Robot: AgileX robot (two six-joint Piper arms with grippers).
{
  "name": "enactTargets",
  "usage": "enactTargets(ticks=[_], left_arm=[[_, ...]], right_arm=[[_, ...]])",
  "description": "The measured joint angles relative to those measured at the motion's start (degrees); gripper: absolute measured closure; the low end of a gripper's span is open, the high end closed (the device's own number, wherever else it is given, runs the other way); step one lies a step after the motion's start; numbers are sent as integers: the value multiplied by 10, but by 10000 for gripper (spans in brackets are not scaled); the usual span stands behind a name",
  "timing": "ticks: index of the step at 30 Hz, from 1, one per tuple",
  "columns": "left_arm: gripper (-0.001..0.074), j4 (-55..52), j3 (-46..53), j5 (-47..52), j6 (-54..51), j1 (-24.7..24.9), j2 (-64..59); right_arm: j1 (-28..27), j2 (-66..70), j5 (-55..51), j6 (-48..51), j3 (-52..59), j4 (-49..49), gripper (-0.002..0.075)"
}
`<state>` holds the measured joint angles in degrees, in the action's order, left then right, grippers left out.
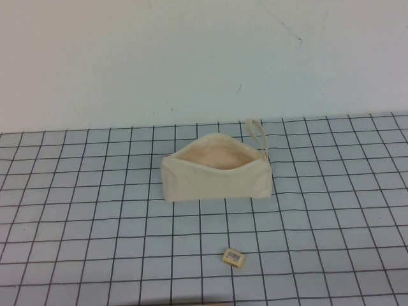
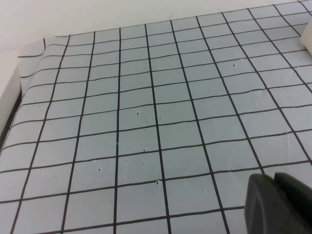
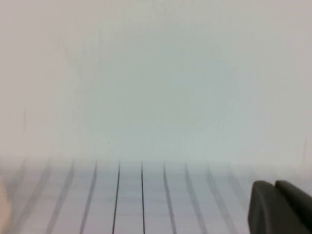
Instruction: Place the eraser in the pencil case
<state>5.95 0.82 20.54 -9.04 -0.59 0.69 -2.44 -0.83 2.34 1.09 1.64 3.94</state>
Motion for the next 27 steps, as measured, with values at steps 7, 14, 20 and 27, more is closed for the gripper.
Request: enactTargets(ticks=[7, 14, 20, 27], left_arm=[[736, 0, 0, 0, 0, 0, 0], [736, 0, 0, 0, 0, 0, 0], [736, 0, 0, 0, 0, 0, 0], [736, 0, 0, 0, 0, 0, 0]], right_arm=[[0, 0, 273, -11, 0, 0, 727], [0, 0, 364, -11, -1, -18, 727], [0, 0, 197, -7, -114, -4, 727], [0, 76, -178, -4, -336, 55, 727]])
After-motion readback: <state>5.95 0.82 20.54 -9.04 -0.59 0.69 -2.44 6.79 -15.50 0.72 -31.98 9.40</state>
